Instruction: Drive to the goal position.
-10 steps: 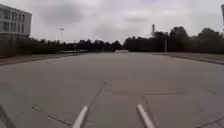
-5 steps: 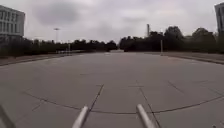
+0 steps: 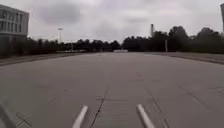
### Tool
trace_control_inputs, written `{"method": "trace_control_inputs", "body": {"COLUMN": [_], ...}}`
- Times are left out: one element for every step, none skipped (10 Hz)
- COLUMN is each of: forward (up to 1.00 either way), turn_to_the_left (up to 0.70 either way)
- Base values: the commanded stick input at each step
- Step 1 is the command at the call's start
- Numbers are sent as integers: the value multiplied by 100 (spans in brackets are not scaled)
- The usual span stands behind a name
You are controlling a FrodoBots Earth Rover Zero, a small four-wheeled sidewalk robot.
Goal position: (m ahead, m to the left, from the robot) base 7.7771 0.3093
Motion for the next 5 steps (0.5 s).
{"method": "trace_control_inputs", "body": {"forward": [100,100,100,100,100], "turn_to_the_left": [0,0,0,0,0]}}
